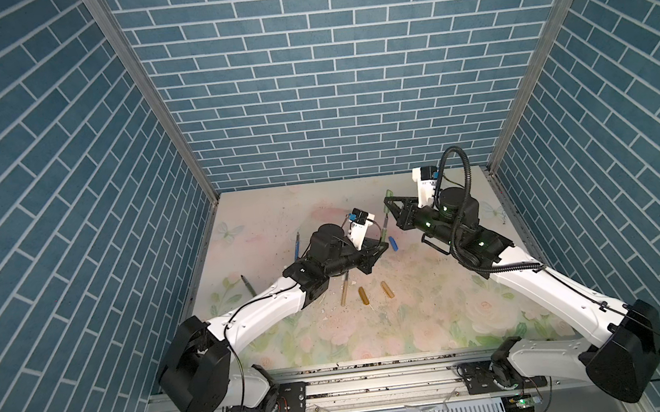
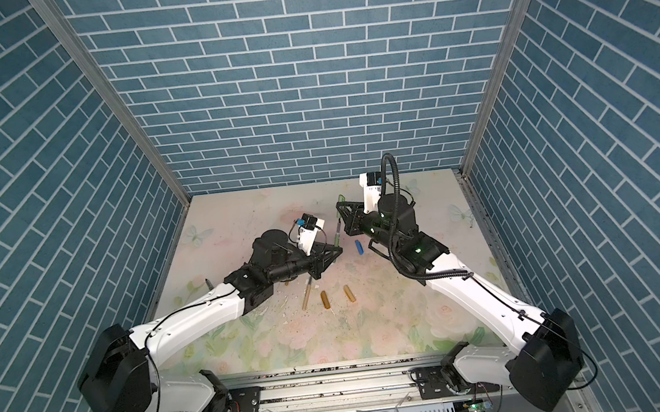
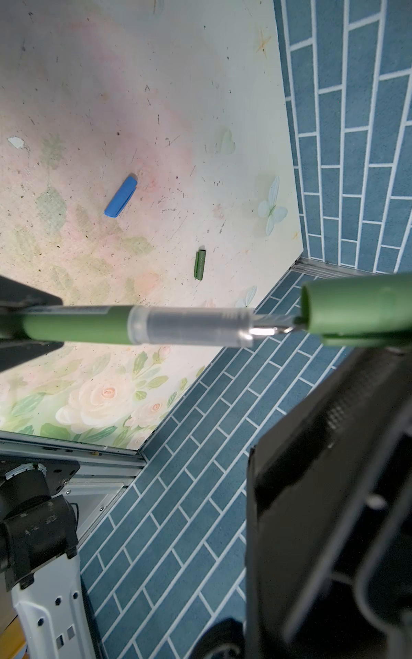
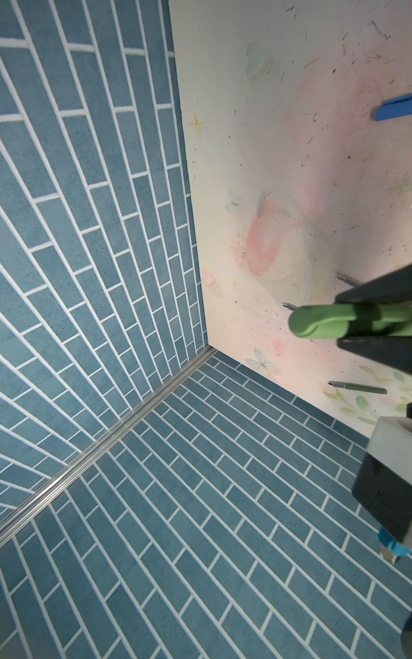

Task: Insert the pens into the pen caps
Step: 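Lower the green cap onto the pen tip held by the left gripper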

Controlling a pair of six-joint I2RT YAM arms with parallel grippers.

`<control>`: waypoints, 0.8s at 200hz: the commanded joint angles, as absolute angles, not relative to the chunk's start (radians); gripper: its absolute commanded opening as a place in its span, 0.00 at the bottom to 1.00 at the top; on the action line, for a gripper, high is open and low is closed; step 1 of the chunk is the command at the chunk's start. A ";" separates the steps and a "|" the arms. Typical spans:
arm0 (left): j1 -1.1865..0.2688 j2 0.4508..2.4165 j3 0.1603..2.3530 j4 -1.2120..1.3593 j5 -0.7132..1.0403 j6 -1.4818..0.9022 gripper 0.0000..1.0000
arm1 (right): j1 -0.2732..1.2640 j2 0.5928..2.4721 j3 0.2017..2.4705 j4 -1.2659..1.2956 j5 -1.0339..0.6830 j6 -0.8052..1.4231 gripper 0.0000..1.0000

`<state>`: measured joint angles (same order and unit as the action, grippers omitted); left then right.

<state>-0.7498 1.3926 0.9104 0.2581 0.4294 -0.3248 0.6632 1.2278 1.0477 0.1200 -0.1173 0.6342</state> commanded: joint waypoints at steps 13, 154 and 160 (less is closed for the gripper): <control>-0.756 1.400 0.934 0.263 0.423 -0.313 0.00 | 0.673 1.235 1.033 0.133 -0.136 0.672 0.05; -0.755 1.363 0.898 0.334 0.402 -0.379 0.00 | 0.680 1.223 0.978 0.200 -0.175 0.751 0.07; -0.754 1.360 0.894 0.346 0.404 -0.392 0.00 | 0.682 1.222 0.975 0.208 -0.175 0.758 0.07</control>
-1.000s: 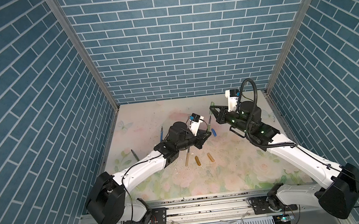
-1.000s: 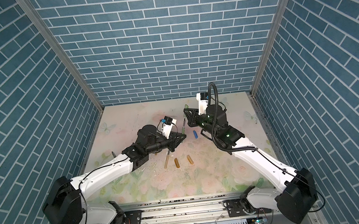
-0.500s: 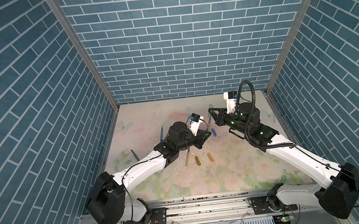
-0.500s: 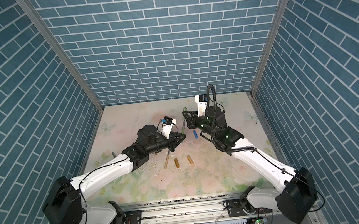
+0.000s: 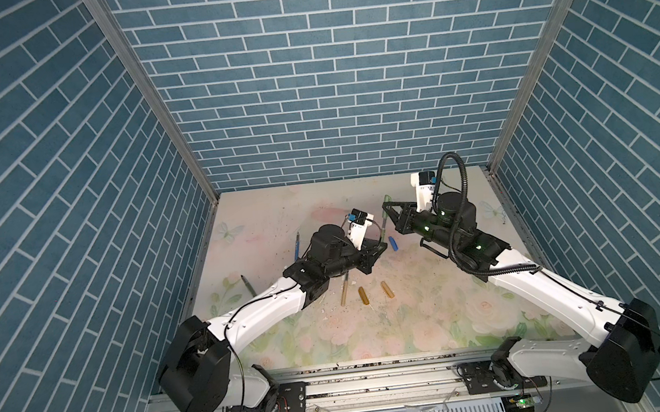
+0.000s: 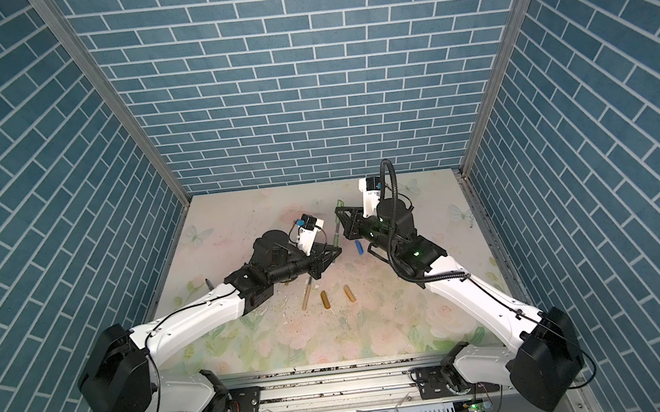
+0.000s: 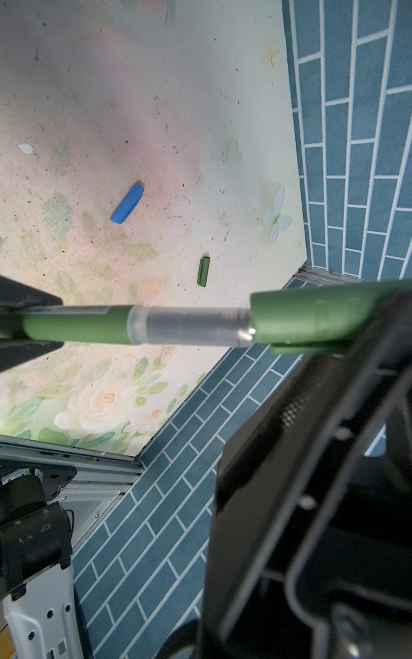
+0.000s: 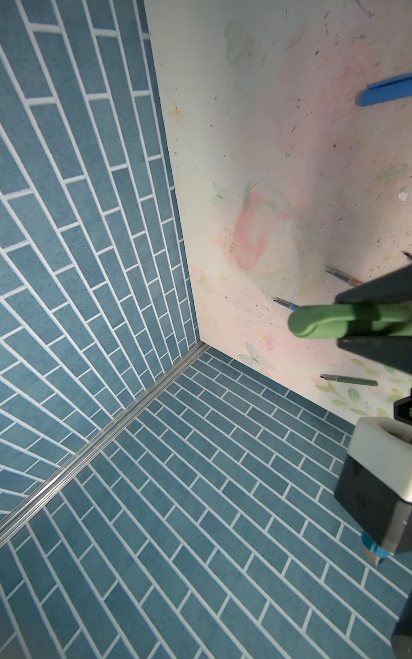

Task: Insert the pens into the pen caps
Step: 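Lower the green cap onto the pen tip held by the left gripper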

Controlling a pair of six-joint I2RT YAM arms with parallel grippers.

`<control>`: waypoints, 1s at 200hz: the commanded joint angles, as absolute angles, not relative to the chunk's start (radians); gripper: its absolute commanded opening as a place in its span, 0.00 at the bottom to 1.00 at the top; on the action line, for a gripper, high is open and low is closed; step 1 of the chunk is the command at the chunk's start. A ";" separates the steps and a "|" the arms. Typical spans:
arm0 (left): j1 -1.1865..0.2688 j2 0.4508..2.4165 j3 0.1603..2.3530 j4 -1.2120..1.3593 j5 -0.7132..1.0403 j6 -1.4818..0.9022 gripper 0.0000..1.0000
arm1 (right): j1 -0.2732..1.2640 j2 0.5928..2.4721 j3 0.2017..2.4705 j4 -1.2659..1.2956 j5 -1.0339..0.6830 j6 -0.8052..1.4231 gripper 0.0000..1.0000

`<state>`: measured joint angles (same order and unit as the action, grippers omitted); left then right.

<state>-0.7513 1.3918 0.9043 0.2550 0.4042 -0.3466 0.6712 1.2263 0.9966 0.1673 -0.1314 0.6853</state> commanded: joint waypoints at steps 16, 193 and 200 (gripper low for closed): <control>-0.755 1.344 0.874 0.384 0.402 -0.415 0.00 | 0.692 1.221 0.968 0.211 -0.172 0.761 0.07; -0.747 1.336 0.874 0.403 0.447 -0.424 0.00 | 0.712 1.206 1.005 0.047 -0.197 0.631 0.08; -0.747 1.337 0.875 0.404 0.448 -0.423 0.00 | 0.708 1.204 1.004 0.050 -0.206 0.636 0.08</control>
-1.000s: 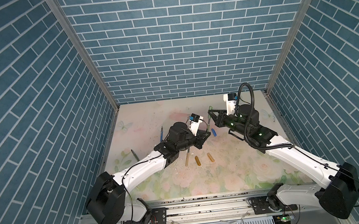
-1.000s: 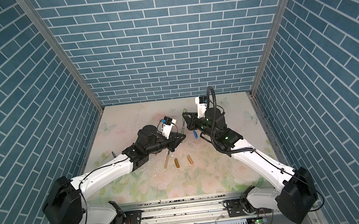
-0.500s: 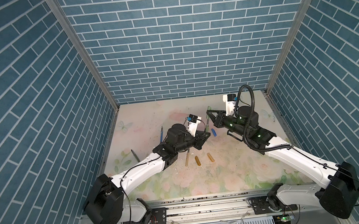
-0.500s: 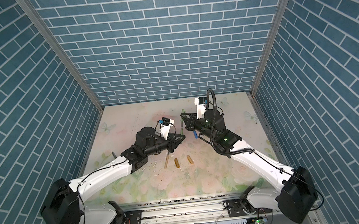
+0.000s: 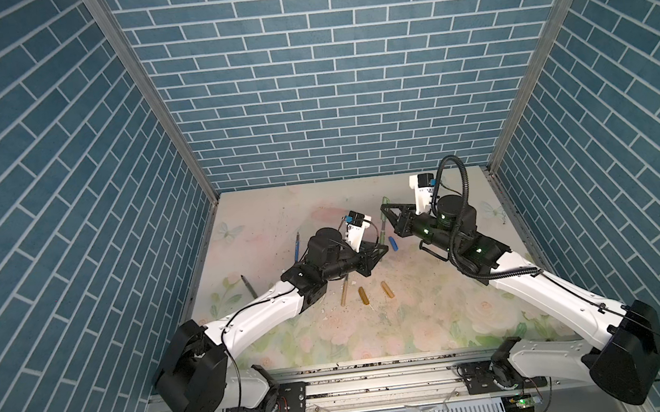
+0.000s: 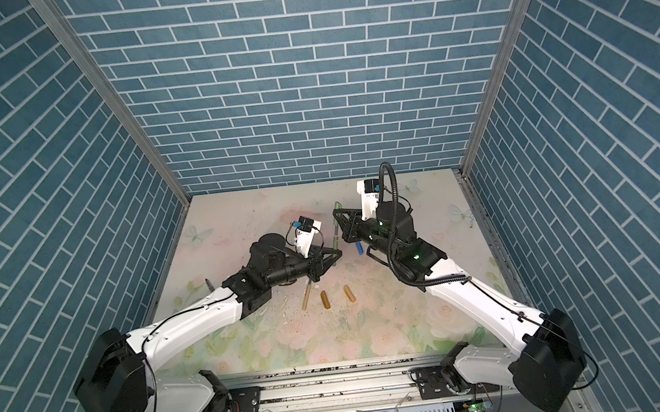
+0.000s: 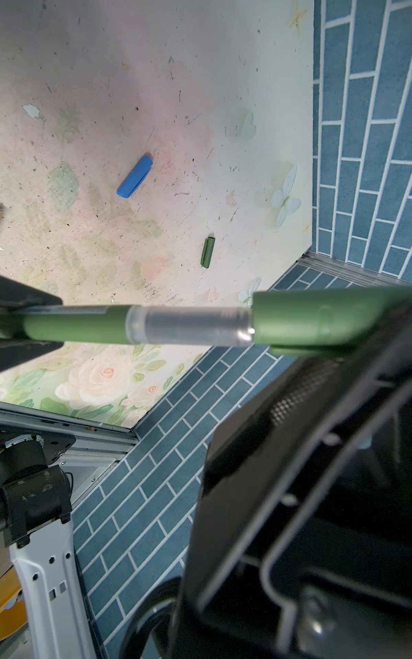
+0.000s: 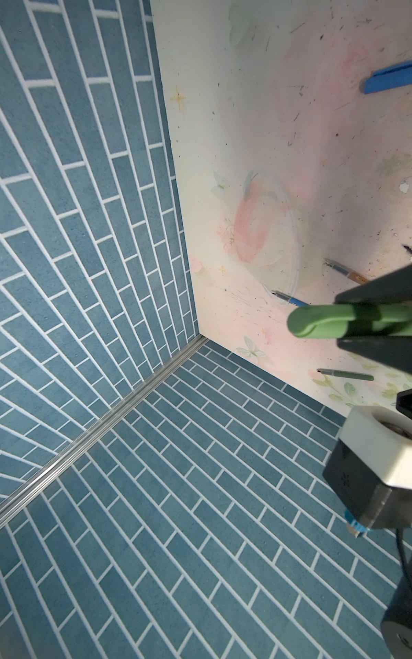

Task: Insert the pens into the pen caps
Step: 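Lower the green cap onto the pen tip held by the left gripper, then push the green cap down over the pen with the right gripper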

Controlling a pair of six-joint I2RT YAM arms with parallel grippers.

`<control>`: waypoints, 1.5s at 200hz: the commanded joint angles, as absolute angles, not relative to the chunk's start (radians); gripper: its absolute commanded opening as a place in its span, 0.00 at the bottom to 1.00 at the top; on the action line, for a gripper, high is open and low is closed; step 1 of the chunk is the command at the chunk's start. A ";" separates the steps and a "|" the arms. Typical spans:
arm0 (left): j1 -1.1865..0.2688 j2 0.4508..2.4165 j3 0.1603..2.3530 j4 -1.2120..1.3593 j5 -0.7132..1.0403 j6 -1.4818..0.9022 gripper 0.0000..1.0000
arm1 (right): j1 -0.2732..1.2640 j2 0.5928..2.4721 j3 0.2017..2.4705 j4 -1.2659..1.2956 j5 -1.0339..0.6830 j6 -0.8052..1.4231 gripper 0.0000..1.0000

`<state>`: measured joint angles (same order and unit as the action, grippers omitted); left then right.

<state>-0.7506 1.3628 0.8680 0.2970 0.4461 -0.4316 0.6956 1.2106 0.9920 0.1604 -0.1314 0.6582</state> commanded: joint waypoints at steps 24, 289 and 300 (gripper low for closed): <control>-0.747 1.339 0.877 0.402 0.454 -0.426 0.00 | 0.694 1.194 0.994 0.072 -0.238 0.666 0.08; -0.720 1.354 1.000 0.356 0.457 -0.371 0.00 | 0.672 1.162 0.937 0.116 -0.359 0.690 0.30; -0.719 1.360 1.013 0.337 0.452 -0.315 0.00 | 0.671 1.133 0.980 0.033 -0.320 0.651 0.37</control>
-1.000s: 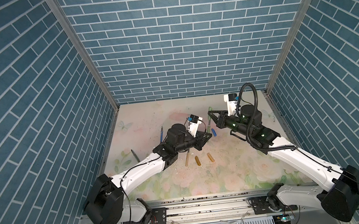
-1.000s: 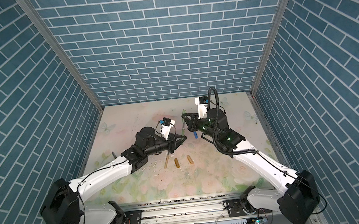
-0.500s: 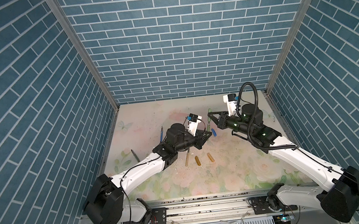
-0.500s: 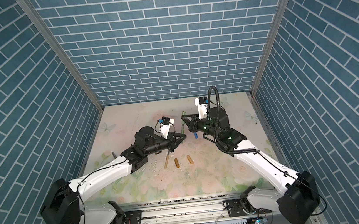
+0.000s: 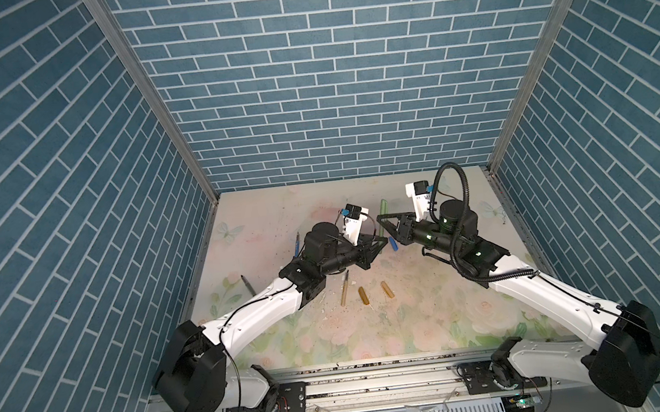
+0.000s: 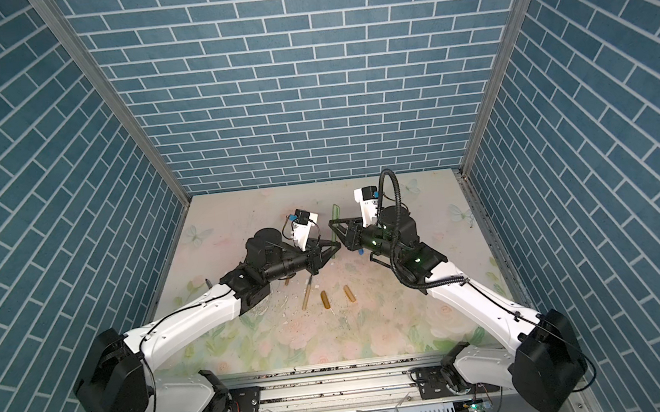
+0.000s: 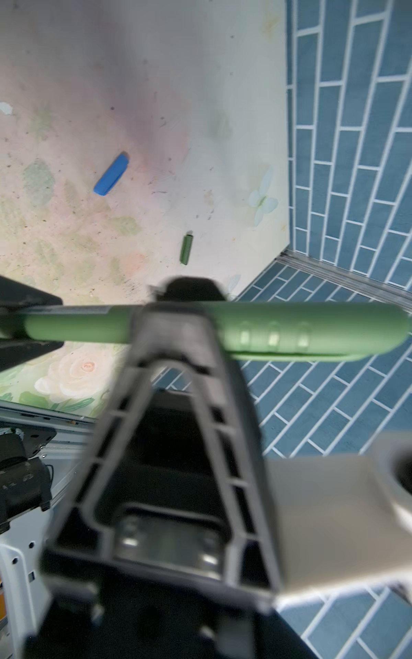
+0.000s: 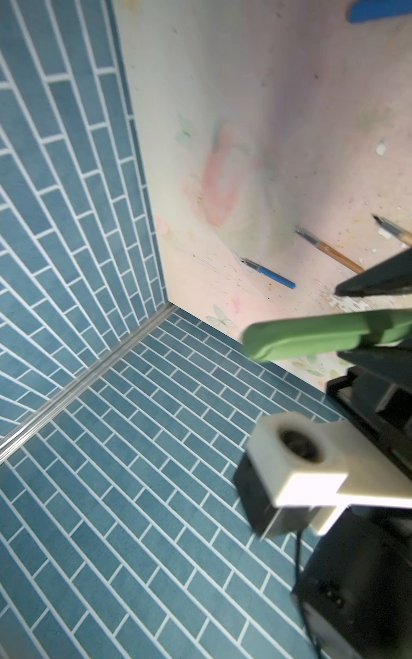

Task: Insert the pens into the pen caps
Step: 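Push the green cap down over the pen with the right gripper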

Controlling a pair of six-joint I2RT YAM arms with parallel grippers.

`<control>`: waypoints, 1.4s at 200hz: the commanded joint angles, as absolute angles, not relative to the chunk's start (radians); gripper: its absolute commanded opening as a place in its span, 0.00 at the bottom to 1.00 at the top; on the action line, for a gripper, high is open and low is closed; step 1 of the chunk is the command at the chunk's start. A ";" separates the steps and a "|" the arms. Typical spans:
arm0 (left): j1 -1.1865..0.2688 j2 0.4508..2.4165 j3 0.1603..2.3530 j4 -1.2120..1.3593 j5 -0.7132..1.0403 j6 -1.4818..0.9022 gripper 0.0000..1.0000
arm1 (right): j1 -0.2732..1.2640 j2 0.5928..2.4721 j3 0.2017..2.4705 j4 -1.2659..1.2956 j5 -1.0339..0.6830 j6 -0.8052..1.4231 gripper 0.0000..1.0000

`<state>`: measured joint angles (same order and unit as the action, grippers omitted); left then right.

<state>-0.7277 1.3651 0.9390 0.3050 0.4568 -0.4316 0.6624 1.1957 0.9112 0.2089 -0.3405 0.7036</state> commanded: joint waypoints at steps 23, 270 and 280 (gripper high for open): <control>-0.720 1.360 0.996 0.327 0.441 -0.233 0.00 | 0.666 1.098 1.082 -0.141 -0.262 0.562 0.49; -0.720 1.324 1.073 0.316 0.391 -0.291 0.00 | 0.657 1.254 1.261 -0.299 -0.333 0.422 0.00; -0.719 1.331 1.113 0.309 0.384 -0.296 0.00 | 0.658 1.247 1.234 -0.295 -0.329 0.419 0.01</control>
